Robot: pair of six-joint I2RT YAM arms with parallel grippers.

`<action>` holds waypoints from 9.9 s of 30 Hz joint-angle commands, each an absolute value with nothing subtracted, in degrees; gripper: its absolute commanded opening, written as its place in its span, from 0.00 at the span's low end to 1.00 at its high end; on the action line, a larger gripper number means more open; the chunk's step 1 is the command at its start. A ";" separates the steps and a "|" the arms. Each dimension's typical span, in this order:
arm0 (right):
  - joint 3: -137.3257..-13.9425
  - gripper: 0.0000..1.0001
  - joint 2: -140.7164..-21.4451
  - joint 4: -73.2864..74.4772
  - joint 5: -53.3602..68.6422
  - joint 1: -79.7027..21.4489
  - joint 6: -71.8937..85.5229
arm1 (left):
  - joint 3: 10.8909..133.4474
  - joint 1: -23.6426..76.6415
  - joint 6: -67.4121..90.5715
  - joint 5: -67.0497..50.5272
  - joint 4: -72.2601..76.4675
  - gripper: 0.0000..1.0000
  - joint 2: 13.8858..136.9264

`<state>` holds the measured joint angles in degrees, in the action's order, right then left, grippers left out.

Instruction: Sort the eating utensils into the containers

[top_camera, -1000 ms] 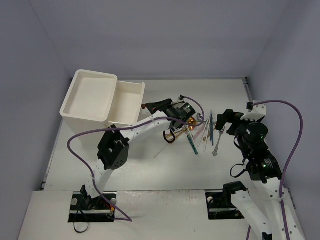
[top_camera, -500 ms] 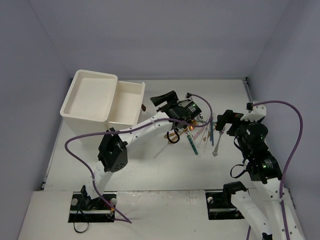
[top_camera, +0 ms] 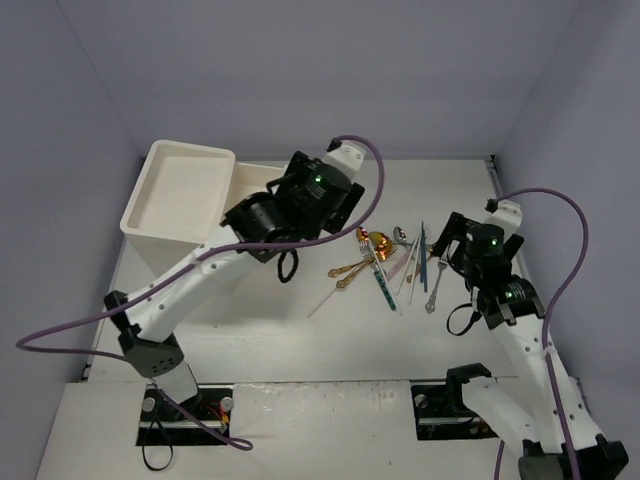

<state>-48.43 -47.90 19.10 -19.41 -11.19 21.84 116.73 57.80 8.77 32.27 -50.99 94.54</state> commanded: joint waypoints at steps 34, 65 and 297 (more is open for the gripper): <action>-46.77 0.24 -93.28 9.56 -13.67 -2.64 33.65 | 87.90 42.88 20.29 12.38 -51.24 0.77 67.85; -99.06 0.00 -92.57 8.60 -8.59 -38.28 43.70 | 94.08 36.14 18.90 16.16 -52.28 0.77 67.01; -59.26 0.44 -82.21 10.74 -14.55 -19.56 37.06 | 90.46 33.49 16.07 17.42 -55.81 0.77 64.48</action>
<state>-55.22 -78.82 13.88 -18.28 -21.54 45.14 90.64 33.98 16.51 17.81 -57.65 64.66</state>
